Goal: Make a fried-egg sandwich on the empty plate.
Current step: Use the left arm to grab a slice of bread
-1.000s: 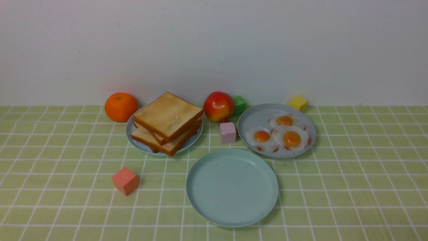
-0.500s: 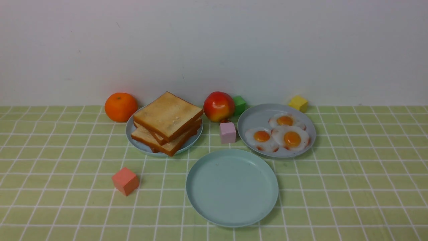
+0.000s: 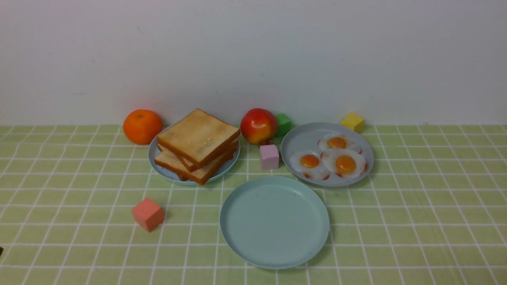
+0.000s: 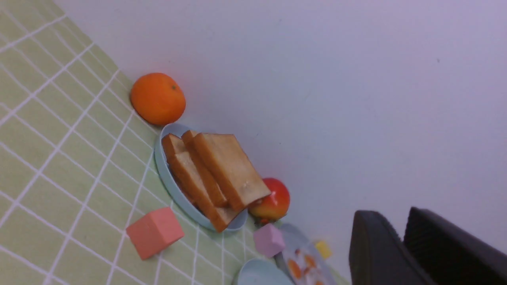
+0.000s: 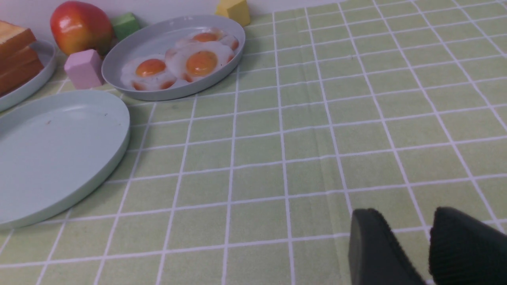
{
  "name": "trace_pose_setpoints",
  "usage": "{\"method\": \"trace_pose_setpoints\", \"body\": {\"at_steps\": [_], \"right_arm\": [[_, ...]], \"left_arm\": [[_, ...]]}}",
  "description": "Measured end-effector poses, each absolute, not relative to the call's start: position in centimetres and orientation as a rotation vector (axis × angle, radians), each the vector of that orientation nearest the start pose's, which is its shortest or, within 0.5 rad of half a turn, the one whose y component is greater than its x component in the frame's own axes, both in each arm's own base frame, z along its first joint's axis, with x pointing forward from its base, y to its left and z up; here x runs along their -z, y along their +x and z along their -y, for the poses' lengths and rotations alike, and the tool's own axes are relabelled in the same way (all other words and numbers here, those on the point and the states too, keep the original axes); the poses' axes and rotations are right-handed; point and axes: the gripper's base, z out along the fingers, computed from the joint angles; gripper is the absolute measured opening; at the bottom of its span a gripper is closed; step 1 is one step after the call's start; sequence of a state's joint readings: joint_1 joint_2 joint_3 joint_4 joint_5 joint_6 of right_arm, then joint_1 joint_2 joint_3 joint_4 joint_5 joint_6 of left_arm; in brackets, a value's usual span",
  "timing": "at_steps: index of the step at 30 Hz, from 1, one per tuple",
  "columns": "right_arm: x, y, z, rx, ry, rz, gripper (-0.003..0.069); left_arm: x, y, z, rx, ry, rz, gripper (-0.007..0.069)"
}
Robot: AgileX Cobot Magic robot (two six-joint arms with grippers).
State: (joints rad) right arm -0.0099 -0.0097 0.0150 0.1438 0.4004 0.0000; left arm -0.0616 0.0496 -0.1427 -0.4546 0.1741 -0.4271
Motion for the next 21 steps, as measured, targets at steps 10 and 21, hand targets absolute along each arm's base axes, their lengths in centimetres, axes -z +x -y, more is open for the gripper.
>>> {"method": "trace_pose_setpoints", "body": {"at_steps": [10,21], "right_arm": [[-17.4,5.2,-0.4,-0.136,0.097,-1.876,0.0239],[-19.5,5.7,-0.5,-0.514,0.453,-1.569,0.0239]], "left_arm": [[-33.1,8.8,4.1,0.604,-0.011,-2.097,-0.0007],[-33.0,17.0,8.6,0.427,0.379,-2.479,-0.0007]]}}
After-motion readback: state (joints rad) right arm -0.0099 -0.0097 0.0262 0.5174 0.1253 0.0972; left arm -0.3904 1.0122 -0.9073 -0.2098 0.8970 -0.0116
